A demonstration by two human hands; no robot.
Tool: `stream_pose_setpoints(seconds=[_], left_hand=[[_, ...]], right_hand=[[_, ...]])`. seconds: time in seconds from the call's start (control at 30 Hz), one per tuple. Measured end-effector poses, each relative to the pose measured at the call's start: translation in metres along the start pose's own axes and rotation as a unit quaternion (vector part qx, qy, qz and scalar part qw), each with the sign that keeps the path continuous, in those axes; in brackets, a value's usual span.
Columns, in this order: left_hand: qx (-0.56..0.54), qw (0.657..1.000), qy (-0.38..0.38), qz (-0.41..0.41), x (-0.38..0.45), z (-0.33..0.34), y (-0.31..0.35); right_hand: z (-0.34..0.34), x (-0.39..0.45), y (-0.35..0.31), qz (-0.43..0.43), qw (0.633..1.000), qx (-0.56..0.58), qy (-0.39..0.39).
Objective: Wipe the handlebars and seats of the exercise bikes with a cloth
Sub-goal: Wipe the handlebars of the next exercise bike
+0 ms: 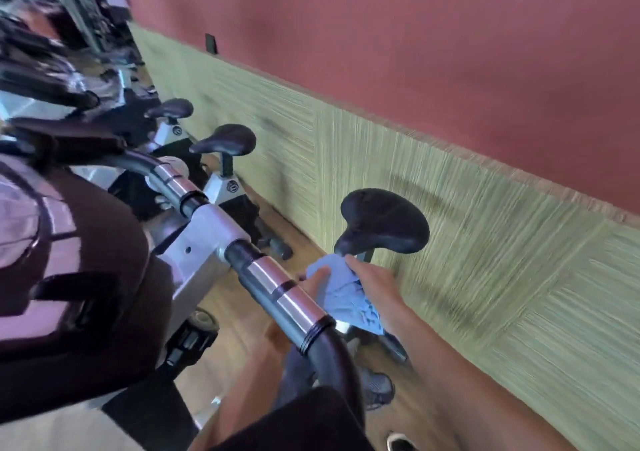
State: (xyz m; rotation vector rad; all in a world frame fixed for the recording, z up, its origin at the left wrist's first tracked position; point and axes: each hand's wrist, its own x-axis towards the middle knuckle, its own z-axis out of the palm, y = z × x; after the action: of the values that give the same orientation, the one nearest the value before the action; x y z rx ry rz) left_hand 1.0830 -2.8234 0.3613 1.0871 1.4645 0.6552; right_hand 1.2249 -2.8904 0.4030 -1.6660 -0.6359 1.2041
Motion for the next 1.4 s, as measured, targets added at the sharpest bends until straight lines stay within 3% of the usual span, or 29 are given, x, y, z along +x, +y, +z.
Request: stream_pose_setpoints(seconds=[0.03,0.33,0.5,0.7,0.87,1.03,1.13,1.3,1.4], left_hand=[[-0.044,0.999,0.017,0.002,0.004,-0.001,0.006],[-0.099,0.975,0.19,-0.051,-0.011,0.04,0.018],[-0.151,0.951,0.265,-0.041,-0.023,0.066,0.034],[-0.164,0.941,0.295,-0.036,-0.052,0.077,0.054],[-0.218,0.927,0.299,-0.065,-0.06,0.071,0.052],[-0.339,0.9,0.271,-0.046,-0.078,0.061,0.058],[-0.327,0.905,0.271,-0.008,-0.093,0.066,0.066],[-0.286,0.895,0.339,0.056,-0.109,0.072,0.074],[-0.221,0.877,0.422,0.069,-0.114,0.08,0.083]], right_hand=[[0.001,0.012,-0.005,-0.01,1.0,-0.013,-0.011],[-0.015,0.097,-0.032,-0.05,0.963,-0.102,-0.244],[-0.024,0.124,-0.048,-0.059,0.935,-0.129,-0.324],[-0.031,0.127,-0.047,-0.062,0.916,-0.099,-0.384],[-0.032,0.124,-0.053,-0.039,0.877,-0.081,-0.473],[-0.029,0.118,-0.073,-0.058,0.847,-0.071,-0.524],[-0.022,0.113,-0.081,-0.083,0.819,-0.072,-0.564],[-0.014,0.112,-0.103,-0.12,0.76,-0.079,-0.634],[-0.012,0.118,-0.104,-0.143,0.731,-0.091,-0.66]])
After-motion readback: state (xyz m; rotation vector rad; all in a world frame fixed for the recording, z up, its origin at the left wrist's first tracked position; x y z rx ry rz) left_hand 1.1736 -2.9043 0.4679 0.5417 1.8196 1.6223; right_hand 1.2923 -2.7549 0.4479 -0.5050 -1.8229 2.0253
